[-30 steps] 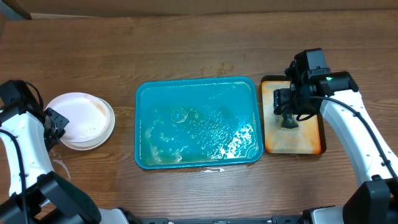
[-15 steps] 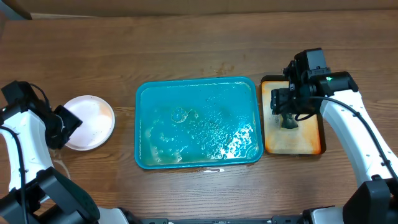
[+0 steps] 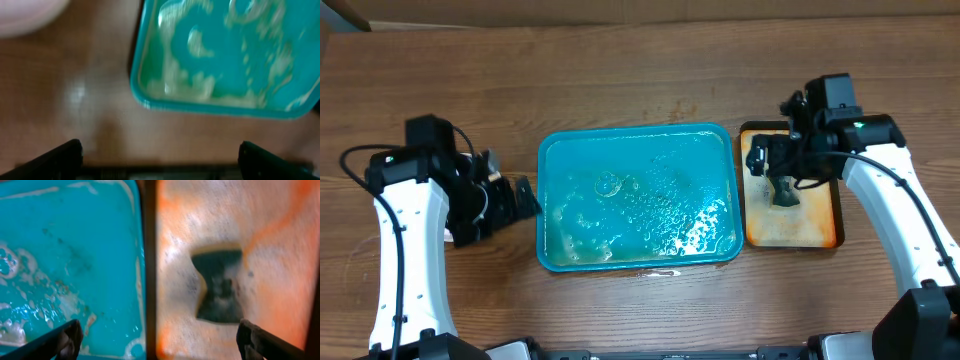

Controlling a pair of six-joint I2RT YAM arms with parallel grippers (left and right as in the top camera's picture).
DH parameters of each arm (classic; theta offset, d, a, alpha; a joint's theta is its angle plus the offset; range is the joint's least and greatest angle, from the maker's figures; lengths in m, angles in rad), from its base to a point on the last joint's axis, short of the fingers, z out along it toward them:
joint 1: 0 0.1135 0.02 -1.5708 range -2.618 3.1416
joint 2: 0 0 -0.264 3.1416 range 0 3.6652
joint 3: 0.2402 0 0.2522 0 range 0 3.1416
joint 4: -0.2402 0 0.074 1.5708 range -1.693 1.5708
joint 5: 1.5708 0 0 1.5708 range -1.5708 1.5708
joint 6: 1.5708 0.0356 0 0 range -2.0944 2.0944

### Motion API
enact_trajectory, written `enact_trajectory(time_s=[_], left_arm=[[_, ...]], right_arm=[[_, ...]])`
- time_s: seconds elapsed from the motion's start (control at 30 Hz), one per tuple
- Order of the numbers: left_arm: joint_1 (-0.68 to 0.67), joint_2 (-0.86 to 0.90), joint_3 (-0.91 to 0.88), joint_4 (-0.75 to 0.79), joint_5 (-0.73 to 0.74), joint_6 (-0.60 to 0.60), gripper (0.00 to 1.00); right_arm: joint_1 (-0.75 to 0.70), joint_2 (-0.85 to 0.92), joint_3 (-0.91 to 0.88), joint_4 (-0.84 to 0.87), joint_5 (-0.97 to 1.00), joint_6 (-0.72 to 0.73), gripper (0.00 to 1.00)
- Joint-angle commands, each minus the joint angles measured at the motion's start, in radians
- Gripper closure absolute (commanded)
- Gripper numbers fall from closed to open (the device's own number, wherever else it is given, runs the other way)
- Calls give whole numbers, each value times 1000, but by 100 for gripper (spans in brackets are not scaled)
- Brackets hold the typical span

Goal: Clean dirty plates on tray and stack at the side

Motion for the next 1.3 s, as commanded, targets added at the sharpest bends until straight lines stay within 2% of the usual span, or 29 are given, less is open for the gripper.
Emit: enact_trajectory(time_s=[0.0, 0.17, 0.27, 0.37, 0.53, 0.73, 0.9, 1.27], left_arm=[[-22, -7, -2, -66, -26, 39, 0], [-42, -94, -66, -33, -29, 18, 0], [-61, -177, -76, -12, -27, -3, 0], [-80, -278, -80, 9, -46, -3, 0], [-118, -499, -84, 101, -78, 16, 0], [-140, -705, -138, 234, -78, 2, 0], [-140, -742, -145, 252, -79, -3, 0], [-140, -735, -145, 246, -79, -2, 0]], right_arm=[[-27, -34, 13, -40, -16, 30, 0], [-31, -74, -19, -71, -16, 48, 0], [-30, -148, -76, -30, -16, 48, 0], [-30, -270, -154, 29, -15, 53, 0], [-30, -589, -304, 128, 70, 79, 0], [-30, -838, -369, 119, 110, 77, 0], [-30, -904, -369, 116, 108, 78, 0], [-30, -880, -369, 116, 108, 78, 0]])
